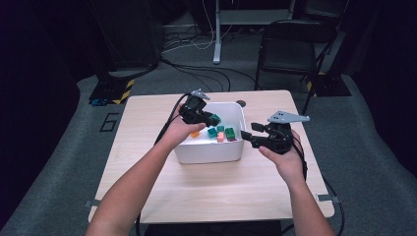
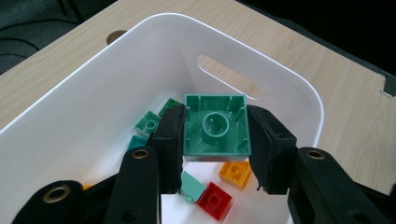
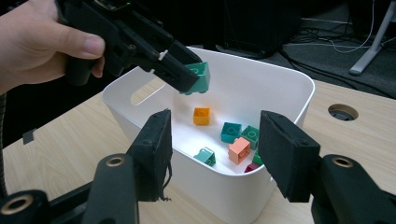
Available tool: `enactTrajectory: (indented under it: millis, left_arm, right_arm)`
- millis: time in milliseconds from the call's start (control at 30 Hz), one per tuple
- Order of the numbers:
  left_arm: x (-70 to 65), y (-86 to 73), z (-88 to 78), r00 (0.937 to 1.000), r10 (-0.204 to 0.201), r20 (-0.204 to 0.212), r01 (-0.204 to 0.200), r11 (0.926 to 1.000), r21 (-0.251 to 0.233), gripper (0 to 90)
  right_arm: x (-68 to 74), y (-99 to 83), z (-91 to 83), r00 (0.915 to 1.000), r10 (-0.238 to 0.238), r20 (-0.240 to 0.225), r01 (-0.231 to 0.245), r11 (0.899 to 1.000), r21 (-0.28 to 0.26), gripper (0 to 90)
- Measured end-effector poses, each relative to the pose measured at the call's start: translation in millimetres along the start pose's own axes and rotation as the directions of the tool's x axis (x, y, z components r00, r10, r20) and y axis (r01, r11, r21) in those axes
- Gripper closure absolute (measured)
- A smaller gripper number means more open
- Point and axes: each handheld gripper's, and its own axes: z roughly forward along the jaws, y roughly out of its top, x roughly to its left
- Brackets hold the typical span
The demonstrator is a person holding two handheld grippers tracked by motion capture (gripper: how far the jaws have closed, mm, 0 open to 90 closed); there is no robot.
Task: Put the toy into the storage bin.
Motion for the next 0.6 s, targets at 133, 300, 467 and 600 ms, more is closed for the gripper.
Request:
enactTrajectory:
  millis: [133,300,467,600]
  left_arm:
    - [3.5,3.5,6.3,0.9999,-0.014,-0.001,0.014,0.9999,-0.002,58.8]
    - [10.8,4.2,18.3,0.9996,-0.026,-0.004,0.026,0.9996,0.012,58.7]
    - [19.4,2.4,27.2,0.9988,-0.047,-0.015,0.047,0.9986,0.023,58.7]
    - [22.6,2.0,30.9,0.9980,-0.058,-0.026,0.059,0.9978,0.031,58.7]
  right_arm:
    - [-0.1,0.0,0.0,1.0000,0.000,-0.002,0.000,1.000,0.000,44.2]
    - [-0.8,0.2,-0.8,1.0000,0.004,-0.001,-0.004,1.000,-0.003,44.2]
    - [-0.4,0.4,-1.1,1.0000,0.003,-0.003,-0.003,1.000,-0.004,44.2]
    - [-0.7,0.0,-0.6,1.0000,0.002,-0.002,-0.002,1.000,-0.001,44.2]
